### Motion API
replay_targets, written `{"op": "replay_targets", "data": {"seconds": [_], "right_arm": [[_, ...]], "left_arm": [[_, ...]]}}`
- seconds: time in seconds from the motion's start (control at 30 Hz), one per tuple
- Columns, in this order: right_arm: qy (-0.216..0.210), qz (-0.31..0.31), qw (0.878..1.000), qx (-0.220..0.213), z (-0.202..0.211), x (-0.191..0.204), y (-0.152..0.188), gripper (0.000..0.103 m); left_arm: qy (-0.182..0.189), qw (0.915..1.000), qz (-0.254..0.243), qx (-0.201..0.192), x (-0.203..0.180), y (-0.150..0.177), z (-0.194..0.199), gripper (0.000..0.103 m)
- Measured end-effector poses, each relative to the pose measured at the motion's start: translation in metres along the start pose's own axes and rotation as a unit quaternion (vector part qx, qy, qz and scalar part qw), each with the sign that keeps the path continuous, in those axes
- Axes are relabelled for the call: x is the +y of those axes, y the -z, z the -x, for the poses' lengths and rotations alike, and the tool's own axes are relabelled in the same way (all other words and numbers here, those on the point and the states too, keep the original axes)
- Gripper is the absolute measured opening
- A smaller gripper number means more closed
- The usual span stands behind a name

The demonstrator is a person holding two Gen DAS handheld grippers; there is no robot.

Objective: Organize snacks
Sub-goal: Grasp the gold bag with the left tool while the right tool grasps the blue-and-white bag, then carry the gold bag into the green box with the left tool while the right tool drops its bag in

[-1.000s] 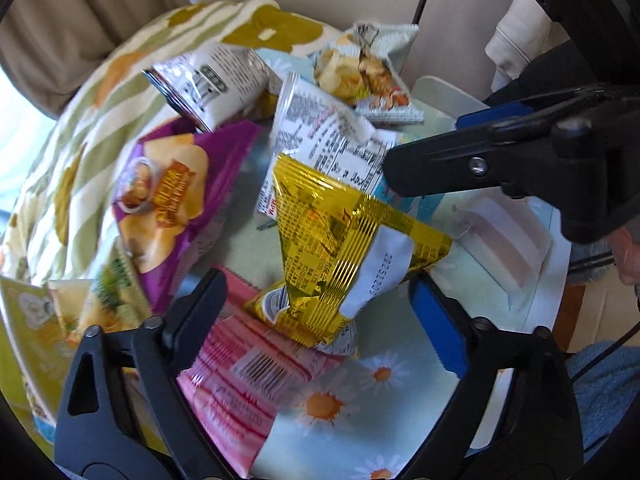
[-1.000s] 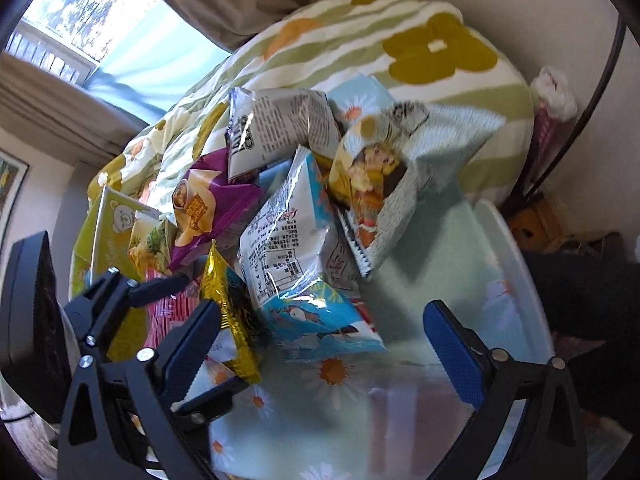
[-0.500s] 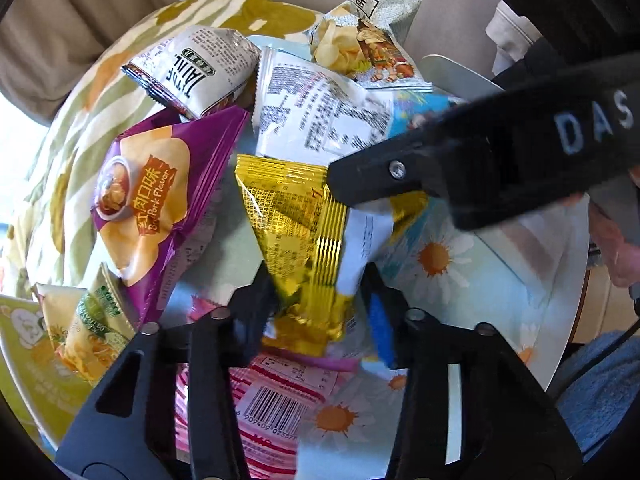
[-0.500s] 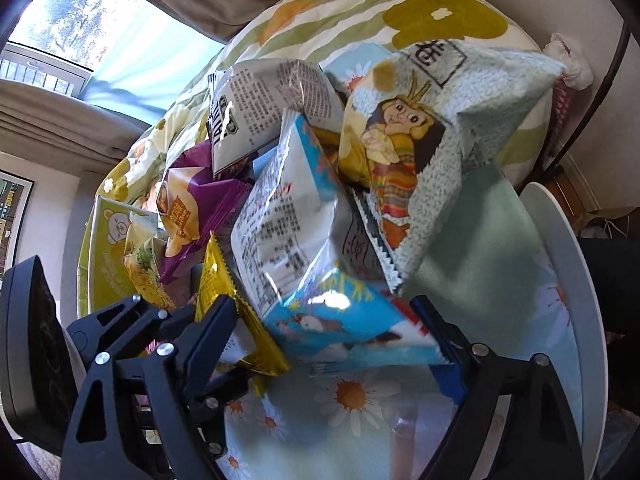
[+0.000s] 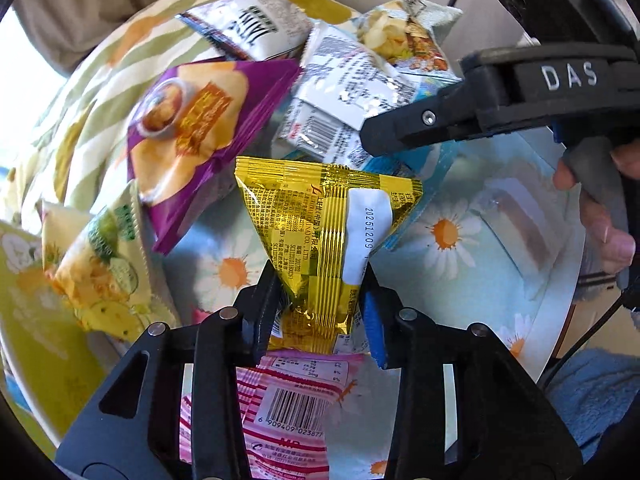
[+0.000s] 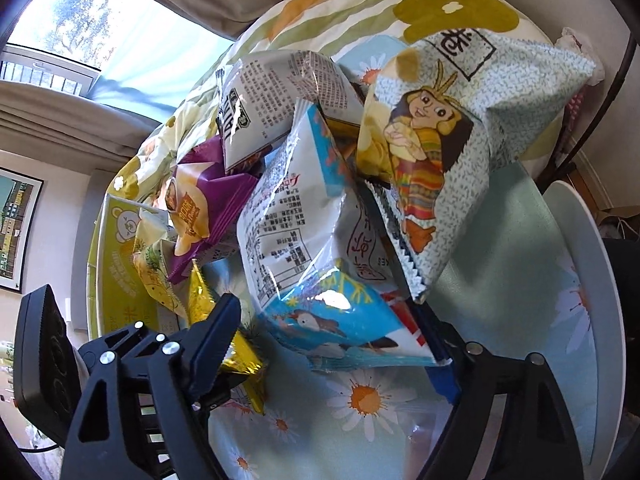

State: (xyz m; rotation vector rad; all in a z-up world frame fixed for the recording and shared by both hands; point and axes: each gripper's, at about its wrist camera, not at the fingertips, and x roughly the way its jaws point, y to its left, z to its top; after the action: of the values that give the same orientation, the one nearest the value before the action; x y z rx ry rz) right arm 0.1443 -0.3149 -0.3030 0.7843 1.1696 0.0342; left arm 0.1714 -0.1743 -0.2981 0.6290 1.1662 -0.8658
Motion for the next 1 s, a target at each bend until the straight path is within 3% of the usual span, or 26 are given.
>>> {"op": "replay_targets", "data": {"seconds": [0.07,0.2,0.27,0.43,1.0], "right_arm": [[-0.001,-0.001,1.000,0.003,-0.003,0.000,0.000,0.069],[-0.004,0.001,1.000,-0.002,-0.007,0.005,0.004,0.062],[0.005,0.012,1.000,-0.004,-0.006,0.009,0.006,0.050],[0.012,0.030,0.999,-0.015,0.003,0.018,0.013,0.040],[0.012,0.069,0.996,-0.053,0.056,0.026,0.031,0.034]], "left_arm": [[0.000,1.0000,0.007,-0.001,0.005,-0.001,0.000,0.035],[-0.001,0.9999,0.015,-0.005,0.011,-0.003,0.002,0.035],[-0.002,0.9998,0.019,-0.007,0.009,-0.003,0.004,0.035],[-0.005,0.9996,0.025,-0.014,0.008,0.000,0.018,0.035],[-0.014,0.9968,0.048,-0.062,-0.014,0.002,0.065,0.035]]}}
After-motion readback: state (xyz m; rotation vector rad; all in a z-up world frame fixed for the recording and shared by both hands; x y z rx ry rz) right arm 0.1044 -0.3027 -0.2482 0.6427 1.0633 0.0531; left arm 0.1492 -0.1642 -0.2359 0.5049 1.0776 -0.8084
